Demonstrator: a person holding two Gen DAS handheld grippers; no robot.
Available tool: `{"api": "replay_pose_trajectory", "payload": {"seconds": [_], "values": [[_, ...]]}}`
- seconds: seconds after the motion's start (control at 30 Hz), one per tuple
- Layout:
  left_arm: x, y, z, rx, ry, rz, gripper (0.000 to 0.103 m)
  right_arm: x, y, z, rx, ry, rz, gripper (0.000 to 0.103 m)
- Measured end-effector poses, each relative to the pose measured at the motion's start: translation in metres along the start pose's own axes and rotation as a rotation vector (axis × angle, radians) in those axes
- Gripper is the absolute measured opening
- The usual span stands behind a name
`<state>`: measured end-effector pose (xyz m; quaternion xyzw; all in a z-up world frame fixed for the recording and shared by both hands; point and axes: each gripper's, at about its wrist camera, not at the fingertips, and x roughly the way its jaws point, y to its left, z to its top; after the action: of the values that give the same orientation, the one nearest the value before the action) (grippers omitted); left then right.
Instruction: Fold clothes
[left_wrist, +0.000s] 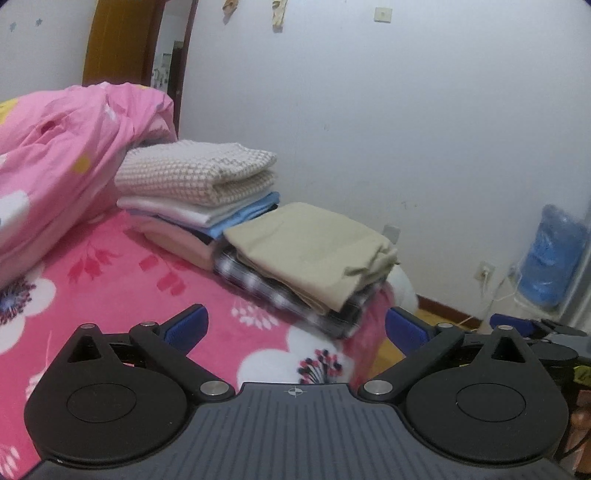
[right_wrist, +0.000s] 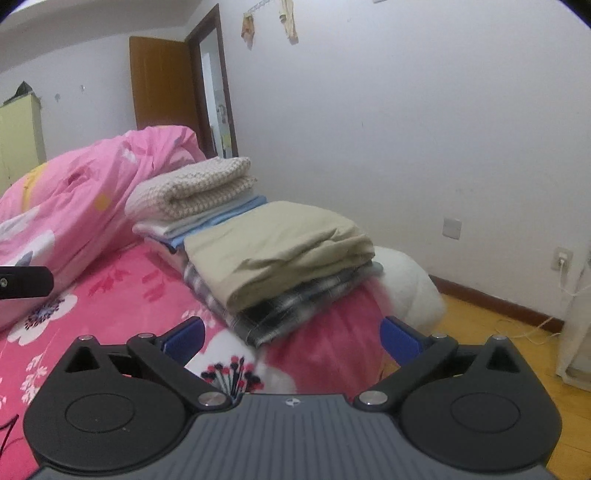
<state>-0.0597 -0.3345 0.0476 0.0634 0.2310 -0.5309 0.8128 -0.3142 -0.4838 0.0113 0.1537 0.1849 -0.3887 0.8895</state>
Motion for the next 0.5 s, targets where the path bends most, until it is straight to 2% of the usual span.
{"api": "replay_pose_trajectory", "payload": {"seconds": [0.17, 0.27, 0.37, 0.5], "values": [[-0.013, -0.011, -0.005, 0.041, -0.012, 0.099, 0.103, -0.023, 0.015, 0.001, -0.015, -0.02, -0.057, 0.103], [-0.014, -0.016, -0.006, 0.087, -0.024, 0.147, 0.103, -0.03, 0.02, 0.003, -0.009, -0.027, -0.057, 0.103], [-0.012, -0.018, -0.005, 0.105, -0.032, 0.168, 0.103, -0.031, 0.025, 0.004, -0.023, -0.029, -0.044, 0.103], [-0.005, -0.015, -0.006, 0.068, -0.034, 0.187, 0.103, -0.03, 0.03, 0.007, -0.047, -0.022, -0.043, 0.103]]}}
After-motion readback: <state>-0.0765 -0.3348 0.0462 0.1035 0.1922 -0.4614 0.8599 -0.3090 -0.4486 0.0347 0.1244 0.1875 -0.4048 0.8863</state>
